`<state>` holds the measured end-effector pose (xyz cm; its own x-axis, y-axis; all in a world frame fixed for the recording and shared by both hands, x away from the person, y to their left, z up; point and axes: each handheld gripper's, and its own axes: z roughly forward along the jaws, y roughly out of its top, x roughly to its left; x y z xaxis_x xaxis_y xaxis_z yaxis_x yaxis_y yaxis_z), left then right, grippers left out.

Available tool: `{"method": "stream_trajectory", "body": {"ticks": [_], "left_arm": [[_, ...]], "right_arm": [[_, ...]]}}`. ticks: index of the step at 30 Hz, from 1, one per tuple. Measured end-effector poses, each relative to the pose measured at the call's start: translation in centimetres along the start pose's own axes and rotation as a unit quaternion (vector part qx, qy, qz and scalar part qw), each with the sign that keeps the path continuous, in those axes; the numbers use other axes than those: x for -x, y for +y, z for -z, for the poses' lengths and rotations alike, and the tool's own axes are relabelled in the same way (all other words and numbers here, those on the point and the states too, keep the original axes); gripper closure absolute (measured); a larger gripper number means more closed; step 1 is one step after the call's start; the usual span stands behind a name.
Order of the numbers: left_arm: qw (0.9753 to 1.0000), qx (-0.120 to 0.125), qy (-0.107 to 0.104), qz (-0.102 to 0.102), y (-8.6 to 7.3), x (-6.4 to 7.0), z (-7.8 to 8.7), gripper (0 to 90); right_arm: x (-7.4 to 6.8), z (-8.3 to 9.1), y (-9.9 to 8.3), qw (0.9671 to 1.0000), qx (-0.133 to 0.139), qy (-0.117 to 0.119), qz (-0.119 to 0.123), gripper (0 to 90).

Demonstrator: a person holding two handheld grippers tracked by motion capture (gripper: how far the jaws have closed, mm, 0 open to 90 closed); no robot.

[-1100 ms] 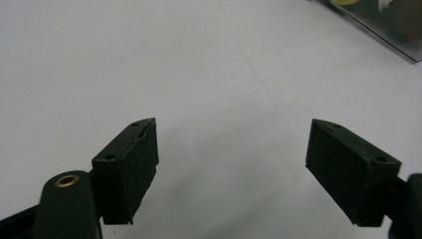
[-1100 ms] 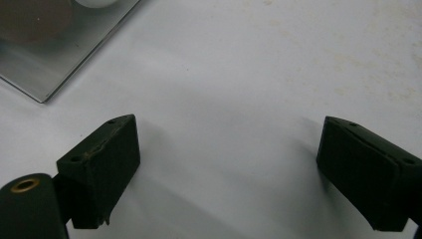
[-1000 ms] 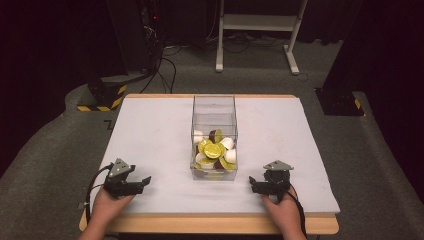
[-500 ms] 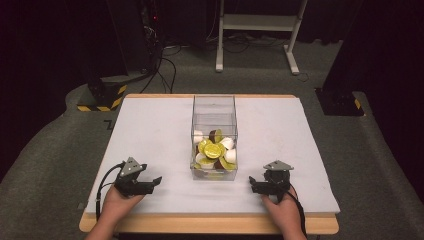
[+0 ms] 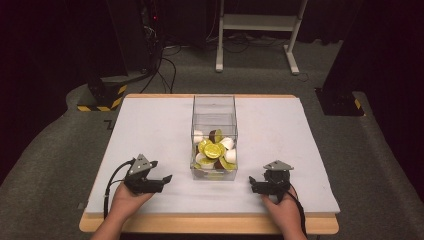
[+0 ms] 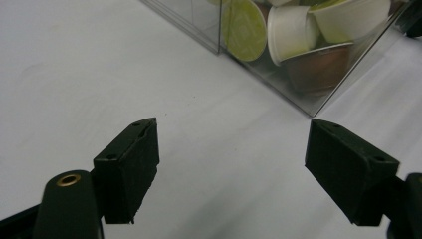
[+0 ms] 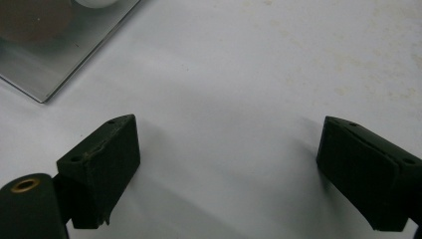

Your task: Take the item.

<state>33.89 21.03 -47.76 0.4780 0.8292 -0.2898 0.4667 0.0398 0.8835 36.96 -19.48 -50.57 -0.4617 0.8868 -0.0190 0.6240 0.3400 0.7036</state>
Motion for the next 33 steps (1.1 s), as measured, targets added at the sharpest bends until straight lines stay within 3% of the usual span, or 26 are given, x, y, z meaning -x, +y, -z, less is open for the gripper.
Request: {"method": "stream_trajectory", "body": {"ticks": [13, 25, 33], "left_arm": [[0.9995, 0.014, -0.029, -0.002, 1.1, 2.1, -0.7, 22.3], [0.9983, 0.007, -0.055, -0.021, 2.6, 3.8, -1.1, 22.8], [0.9969, 0.017, -0.077, 0.001, 3.9, 4.7, -1.2, 23.8]], "right_arm": [[0.0, 0.0, 0.0, 1.0000, 0.000, 0.000, 0.000, 9.8], [0.0, 0.0, 0.0, 1.0000, 0.000, 0.000, 0.000, 9.8], [0.0, 0.0, 0.0, 1.0000, 0.000, 0.000, 0.000, 9.9]]}}
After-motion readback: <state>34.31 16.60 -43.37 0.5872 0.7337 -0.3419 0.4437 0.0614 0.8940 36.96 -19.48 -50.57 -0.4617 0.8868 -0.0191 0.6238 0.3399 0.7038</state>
